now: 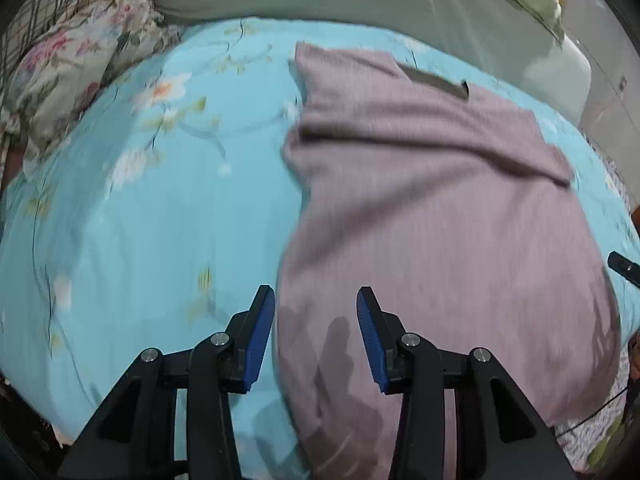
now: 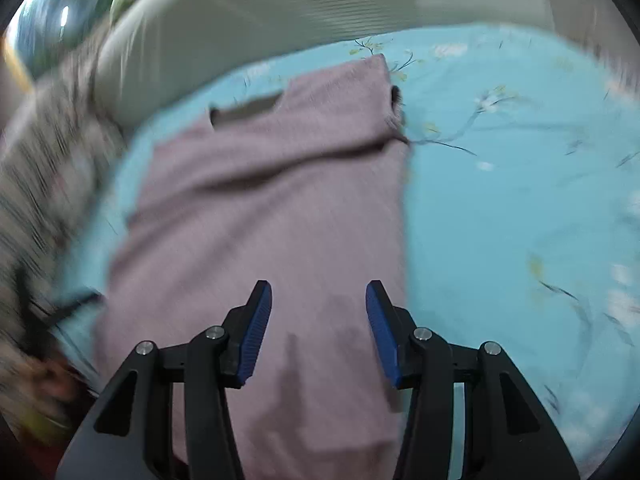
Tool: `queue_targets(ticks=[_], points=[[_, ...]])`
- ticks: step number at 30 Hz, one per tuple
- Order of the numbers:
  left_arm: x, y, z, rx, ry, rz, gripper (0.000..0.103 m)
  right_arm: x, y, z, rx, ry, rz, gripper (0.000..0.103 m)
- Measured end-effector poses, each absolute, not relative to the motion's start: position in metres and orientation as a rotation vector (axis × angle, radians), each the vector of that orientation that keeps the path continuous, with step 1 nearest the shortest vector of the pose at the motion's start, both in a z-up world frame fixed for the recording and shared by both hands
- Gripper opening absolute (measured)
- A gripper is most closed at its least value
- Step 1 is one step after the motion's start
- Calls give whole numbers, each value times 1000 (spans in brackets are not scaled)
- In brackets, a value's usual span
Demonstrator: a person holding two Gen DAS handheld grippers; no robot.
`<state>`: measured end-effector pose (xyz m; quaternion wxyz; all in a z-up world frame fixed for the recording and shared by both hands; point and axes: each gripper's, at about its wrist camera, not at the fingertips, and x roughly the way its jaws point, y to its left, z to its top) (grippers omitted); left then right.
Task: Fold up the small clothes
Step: 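Grasp the sweatshirt hem with both grippers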
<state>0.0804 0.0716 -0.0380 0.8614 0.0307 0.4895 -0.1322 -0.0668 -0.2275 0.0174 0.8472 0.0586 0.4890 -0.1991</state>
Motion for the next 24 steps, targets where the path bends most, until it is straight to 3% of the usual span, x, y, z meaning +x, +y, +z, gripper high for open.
queue_targets(ticks=[5, 19, 24], points=[[40, 77, -58, 110, 1084, -300, 43, -118, -213, 6, 43, 1120, -440, 50], [-26, 100, -72, 197, 1130, -423, 44, -201, -227, -12, 290, 1239, -178, 50], [-30, 102, -82, 173, 1161, -479, 44, -208, -234, -27, 401, 1200, -95, 50]])
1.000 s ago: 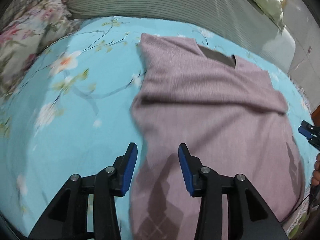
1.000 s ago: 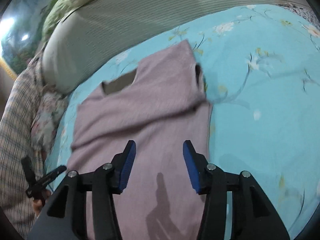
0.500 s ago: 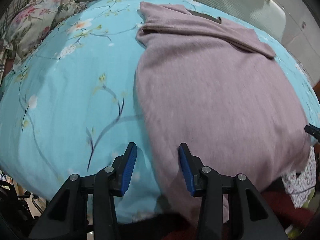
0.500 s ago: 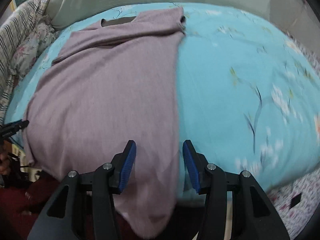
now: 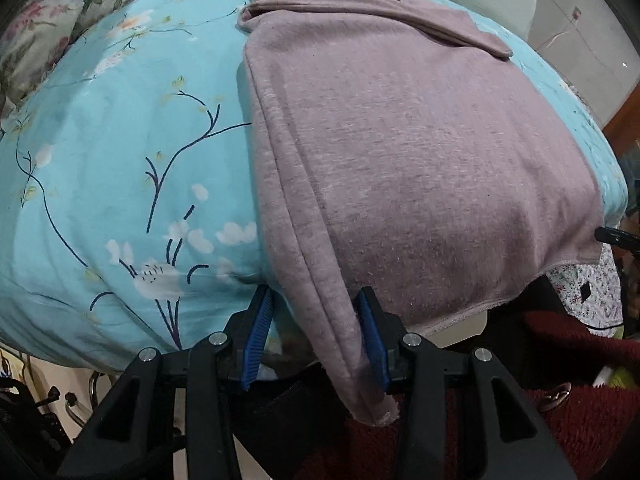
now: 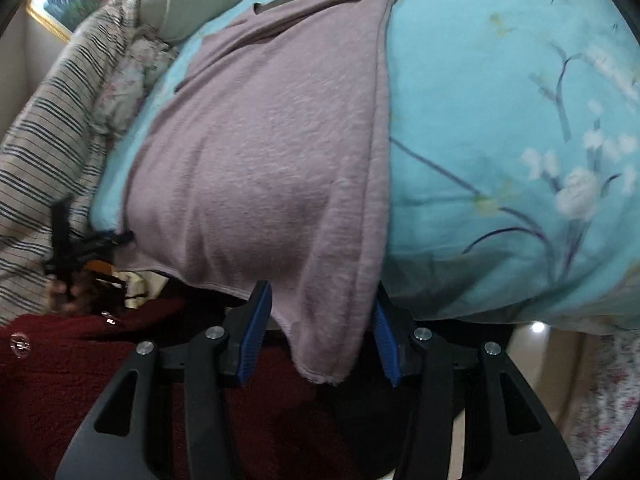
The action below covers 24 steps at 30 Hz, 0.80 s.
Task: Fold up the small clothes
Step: 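Grasp the sweatshirt hem with both grippers, then lift the hem with both grippers and fold it over toward the collar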
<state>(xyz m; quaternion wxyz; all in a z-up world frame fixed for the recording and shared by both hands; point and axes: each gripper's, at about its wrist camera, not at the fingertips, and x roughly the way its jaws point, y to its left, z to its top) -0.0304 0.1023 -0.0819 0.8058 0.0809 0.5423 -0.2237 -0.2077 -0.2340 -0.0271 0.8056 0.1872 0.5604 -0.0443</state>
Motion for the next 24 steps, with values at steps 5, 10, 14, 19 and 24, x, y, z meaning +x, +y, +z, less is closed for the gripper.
queue_targets(ticks=[5, 10, 14, 19, 24], points=[[-29, 112, -83, 138, 1181, -549, 33, -213, -244, -31, 451, 1159, -89, 19], [-24, 122, -83, 108, 1180, -599, 4, -210, -238, -30, 474, 1144, -13, 7], [-28, 133, -65, -32, 1119, -672, 3, -213, -236, -4, 537, 1021, 85, 6], [-41, 149, -36, -136, 1002, -705, 3, -219, -240, 19, 600, 905, 126, 6], [-35, 172, -12, -273, 934, -693, 3, -222, -251, 43, 668, 771, 148, 6]])
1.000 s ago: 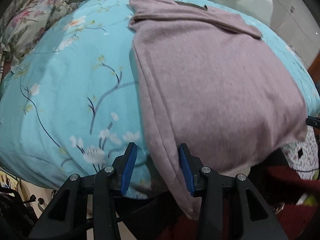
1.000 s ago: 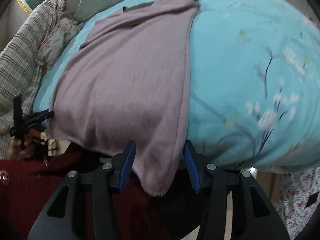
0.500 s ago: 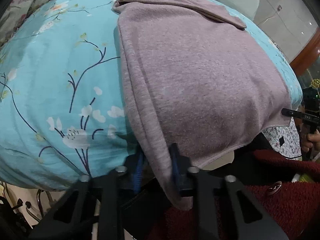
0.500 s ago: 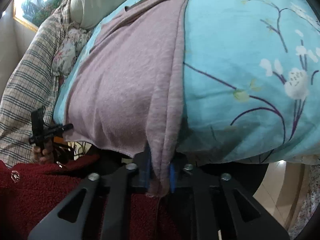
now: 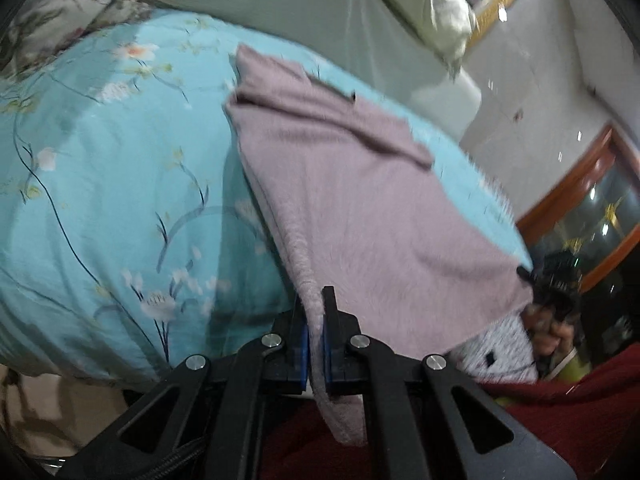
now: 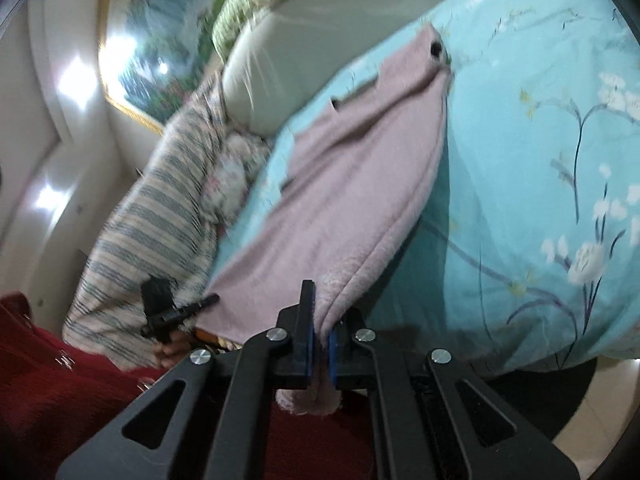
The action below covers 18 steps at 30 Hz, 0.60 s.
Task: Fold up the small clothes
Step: 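Lift the hem with both grippers and fold it over toward the collar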
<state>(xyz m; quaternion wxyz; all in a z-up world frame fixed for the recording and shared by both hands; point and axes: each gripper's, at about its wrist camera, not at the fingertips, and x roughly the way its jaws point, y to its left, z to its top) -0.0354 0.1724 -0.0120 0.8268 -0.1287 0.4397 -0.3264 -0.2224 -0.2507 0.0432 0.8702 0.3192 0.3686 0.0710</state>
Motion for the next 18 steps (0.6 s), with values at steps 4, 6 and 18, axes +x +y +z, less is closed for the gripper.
queue_targets(ticks=[4, 6, 18], points=[[-17, 174, 15, -336, 859, -699, 3, -212, -258, 63, 684, 684, 151, 6], [-7, 169, 30, -329, 819, -703, 3, -200, -260, 75, 667, 648, 147, 6], [112, 113, 95, -330, 644, -591, 3, -76, -314, 116, 534, 517, -52, 6]])
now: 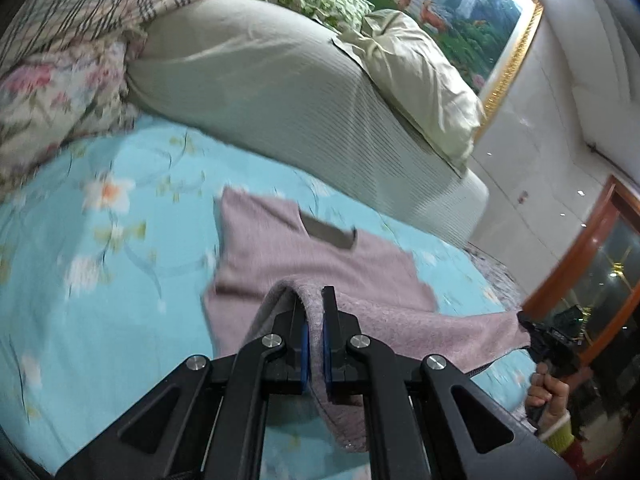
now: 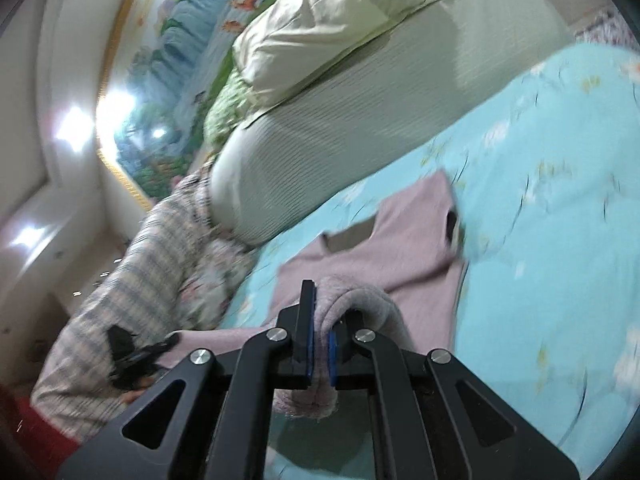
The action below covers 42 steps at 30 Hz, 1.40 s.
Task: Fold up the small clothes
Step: 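Lift the hem with both grippers and fold it over toward the collar, then lay the hem down near the collar and open both grippers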
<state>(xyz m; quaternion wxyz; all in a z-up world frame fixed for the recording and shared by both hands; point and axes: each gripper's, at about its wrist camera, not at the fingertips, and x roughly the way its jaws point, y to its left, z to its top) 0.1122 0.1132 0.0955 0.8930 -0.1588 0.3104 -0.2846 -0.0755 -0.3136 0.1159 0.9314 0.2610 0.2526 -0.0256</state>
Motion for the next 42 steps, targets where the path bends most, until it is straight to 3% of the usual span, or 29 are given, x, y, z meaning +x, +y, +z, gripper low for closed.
queue_targets(ticks=[9, 22, 29, 30, 32, 35, 42], points=[[226, 55, 100, -231, 697, -436, 4, 35, -358, 106, 450, 603, -225, 6], [350, 15, -3, -169, 922, -292, 4, 129, -410, 22, 464, 835, -386, 7], [355, 25, -20, -195, 973, -308, 8, 117, -432, 22, 603, 816, -355, 10], [348, 28, -16, -192, 967, -317, 11, 109, -434, 30, 611, 792, -357, 13], [323, 32, -6, -153, 941, -336, 18, 86, -435, 49, 591, 735, -402, 39], [286, 23, 5, -121, 920, -423, 20, 65, -414, 70, 482, 696, -405, 42], [241, -50, -30, 33, 1082, -651, 23, 106, -297, 11, 77, 1078, 14, 42]])
